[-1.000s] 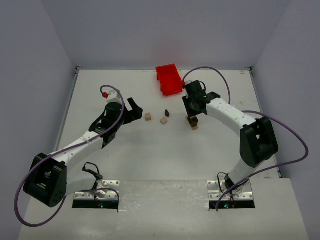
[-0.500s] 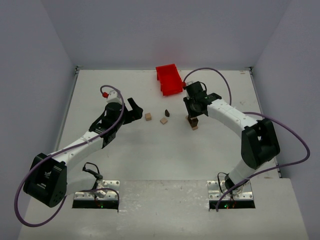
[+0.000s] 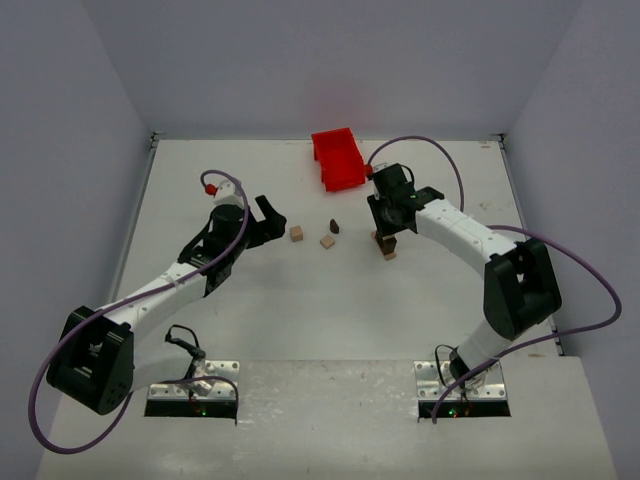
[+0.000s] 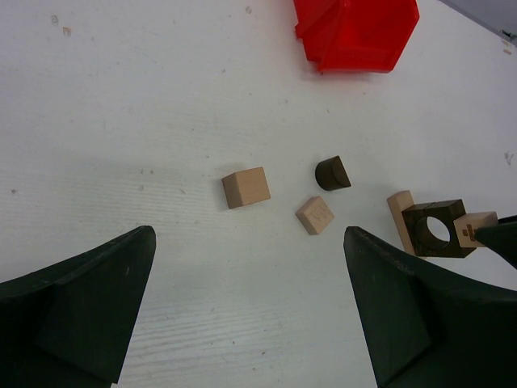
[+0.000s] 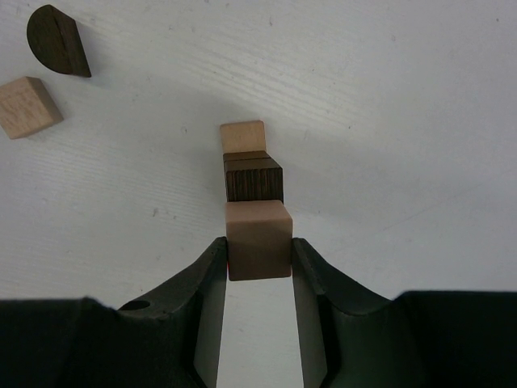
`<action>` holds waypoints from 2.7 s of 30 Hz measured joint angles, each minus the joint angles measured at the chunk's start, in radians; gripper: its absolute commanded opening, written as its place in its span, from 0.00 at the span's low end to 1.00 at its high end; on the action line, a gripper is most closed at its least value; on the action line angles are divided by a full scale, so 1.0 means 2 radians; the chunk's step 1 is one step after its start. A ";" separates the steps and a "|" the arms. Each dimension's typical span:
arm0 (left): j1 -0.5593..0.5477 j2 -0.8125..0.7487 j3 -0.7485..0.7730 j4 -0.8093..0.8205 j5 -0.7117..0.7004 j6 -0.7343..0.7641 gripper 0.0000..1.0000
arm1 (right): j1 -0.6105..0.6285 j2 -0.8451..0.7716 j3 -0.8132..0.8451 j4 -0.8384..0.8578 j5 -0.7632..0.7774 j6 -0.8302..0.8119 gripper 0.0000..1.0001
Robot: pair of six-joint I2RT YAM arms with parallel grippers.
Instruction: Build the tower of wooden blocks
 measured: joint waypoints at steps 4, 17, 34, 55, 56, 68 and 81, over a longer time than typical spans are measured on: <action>0.000 0.000 0.000 0.000 0.000 0.000 1.00 | 0.000 0.000 0.000 0.000 0.000 0.000 0.43; 0.000 0.000 0.000 0.000 0.000 0.000 1.00 | 0.000 0.000 0.000 0.000 0.004 -0.001 0.47; 0.000 0.000 0.000 0.000 0.000 0.002 1.00 | 0.000 0.000 -0.001 0.000 0.006 -0.002 0.48; 0.000 0.000 0.000 0.000 0.000 0.002 1.00 | 0.000 -0.002 -0.001 -0.009 0.009 -0.009 0.49; 0.000 0.000 0.000 0.000 0.000 0.002 1.00 | 0.000 -0.002 -0.001 -0.009 0.010 -0.009 0.49; 0.000 0.000 0.000 0.000 0.000 0.002 1.00 | 0.000 -0.002 -0.002 -0.013 0.011 -0.011 0.49; 0.000 0.013 0.004 0.003 0.010 0.004 1.00 | 0.000 -0.029 -0.001 -0.014 -0.001 -0.030 0.77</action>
